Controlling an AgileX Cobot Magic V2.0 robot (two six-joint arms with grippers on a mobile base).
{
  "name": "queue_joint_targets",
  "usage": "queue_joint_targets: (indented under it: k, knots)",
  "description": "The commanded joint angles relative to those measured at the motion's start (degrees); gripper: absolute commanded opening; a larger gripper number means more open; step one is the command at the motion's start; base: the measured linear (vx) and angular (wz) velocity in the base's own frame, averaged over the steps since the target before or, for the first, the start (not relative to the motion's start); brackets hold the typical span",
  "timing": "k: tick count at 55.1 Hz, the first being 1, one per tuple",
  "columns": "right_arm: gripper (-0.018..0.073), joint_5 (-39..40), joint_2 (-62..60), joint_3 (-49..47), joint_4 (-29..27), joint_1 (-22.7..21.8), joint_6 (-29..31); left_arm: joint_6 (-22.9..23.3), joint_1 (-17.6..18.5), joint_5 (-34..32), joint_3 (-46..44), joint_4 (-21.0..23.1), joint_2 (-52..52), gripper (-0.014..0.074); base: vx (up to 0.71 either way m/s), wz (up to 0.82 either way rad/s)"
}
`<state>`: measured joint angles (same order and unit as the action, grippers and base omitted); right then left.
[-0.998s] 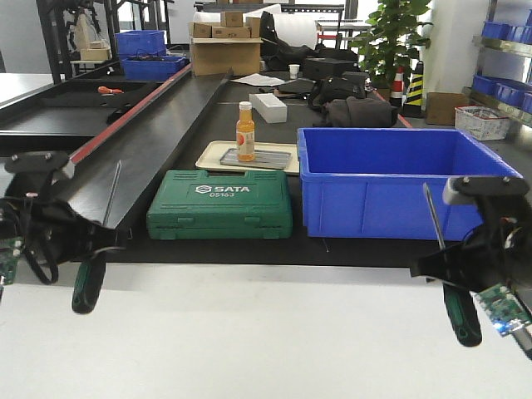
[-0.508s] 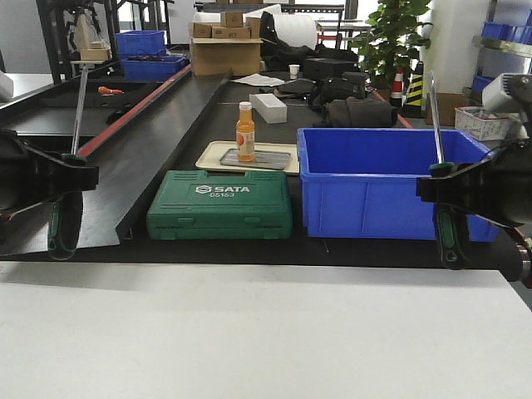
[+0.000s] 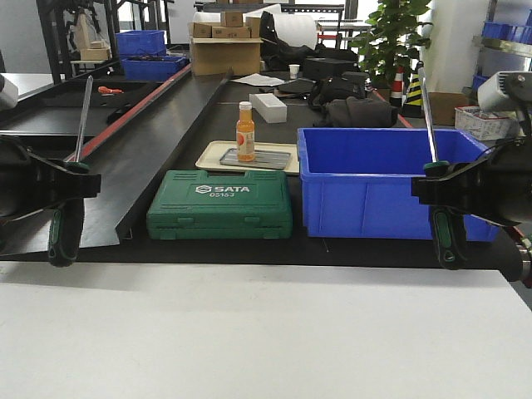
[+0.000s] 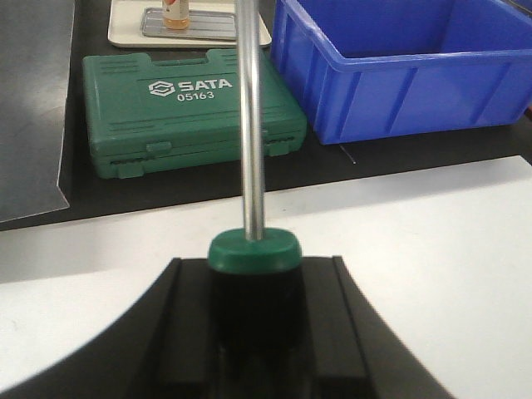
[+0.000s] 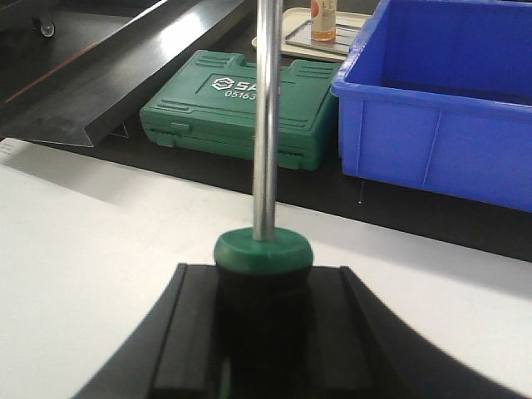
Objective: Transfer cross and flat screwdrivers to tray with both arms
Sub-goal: 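Hold both screwdrivers upright while the base turns away from the table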
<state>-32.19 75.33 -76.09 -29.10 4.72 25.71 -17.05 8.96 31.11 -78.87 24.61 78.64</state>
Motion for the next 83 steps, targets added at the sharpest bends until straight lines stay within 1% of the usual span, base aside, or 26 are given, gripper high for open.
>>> queue_joint_targets:
  k: [1,45,83]
  knots:
    - [-0.0008,4.2,-1.9,-2.2,-1.5,-0.2,0.6,0.4,0.2,-4.3,-1.6,1.2,-2.2,0.0001,0.00,0.00]
    - [-0.0008,4.2,-1.9,-2.2,-1.6,-0.2,0.6,0.4,0.2,-4.3,-1.6,1.2,-1.9,0.0001,-0.02,0.01]
    - [-0.0008,4.2,-1.9,-2.2,-1.6,-0.2,0.6,0.4,0.2,-4.4,-1.6,1.2,-1.9,0.0001,-0.24,0.09]
